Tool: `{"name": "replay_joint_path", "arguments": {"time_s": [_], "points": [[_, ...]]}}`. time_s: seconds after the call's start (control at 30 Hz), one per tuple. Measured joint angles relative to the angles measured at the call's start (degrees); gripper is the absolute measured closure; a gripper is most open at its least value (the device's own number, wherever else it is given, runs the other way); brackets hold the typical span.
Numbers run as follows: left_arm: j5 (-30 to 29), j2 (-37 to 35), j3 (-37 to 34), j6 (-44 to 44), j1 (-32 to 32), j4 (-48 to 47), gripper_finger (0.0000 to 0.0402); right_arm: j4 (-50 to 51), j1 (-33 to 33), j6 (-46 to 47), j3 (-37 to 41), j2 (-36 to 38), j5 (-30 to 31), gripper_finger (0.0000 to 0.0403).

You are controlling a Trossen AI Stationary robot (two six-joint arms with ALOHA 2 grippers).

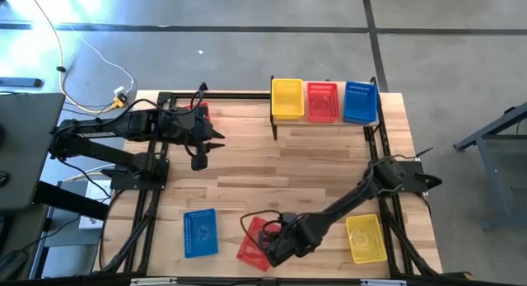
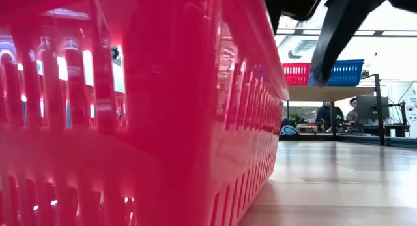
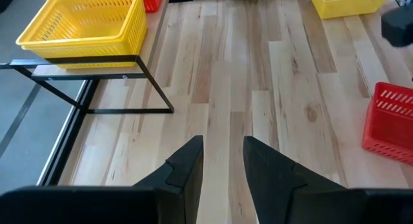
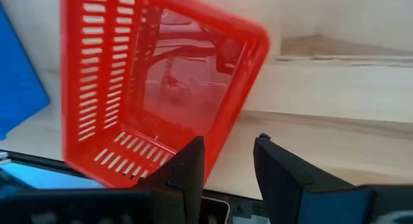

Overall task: Stack baskets on shelf by color
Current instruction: Stack the bottom red basket on the red basket on the shelf

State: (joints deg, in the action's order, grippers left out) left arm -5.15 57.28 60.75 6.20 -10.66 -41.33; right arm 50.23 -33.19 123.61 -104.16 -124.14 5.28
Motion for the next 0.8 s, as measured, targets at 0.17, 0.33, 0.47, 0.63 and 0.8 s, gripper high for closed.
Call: {"name": "replay_joint_path", "arguments": {"time_s": [0.17, 0.33, 0.47, 0.63, 0.8], "points": [[0.0, 0.0, 0.0, 0.0, 0.0, 0.0, 0.0302, -4.5, 0.0, -0.1, 0.0, -3.0, 0.0, 0.0284], [0.0, 0.0, 0.0, 0.0, 0.0, 0.0, 0.0302, -7.3, 0.1, -0.1, 0.0, -4.8, 0.0, 0.0292], [0.0, 0.0, 0.0, 0.0, 0.0, 0.0, 0.0302, -6.6, 0.0, -0.9, 0.0, -4.9, 0.5, 0.034], [0.0, 0.0, 0.0, 0.0, 0.0, 0.0, 0.0302, -5.9, 0.2, -3.0, 0.0, -4.9, 0.8, 0.0395], [0.0, 0.0, 0.0, 0.0, 0.0, 0.0, 0.0302, -5.5, 0.4, -3.2, 0.0, -4.7, 0.7, 0.0399]]}}
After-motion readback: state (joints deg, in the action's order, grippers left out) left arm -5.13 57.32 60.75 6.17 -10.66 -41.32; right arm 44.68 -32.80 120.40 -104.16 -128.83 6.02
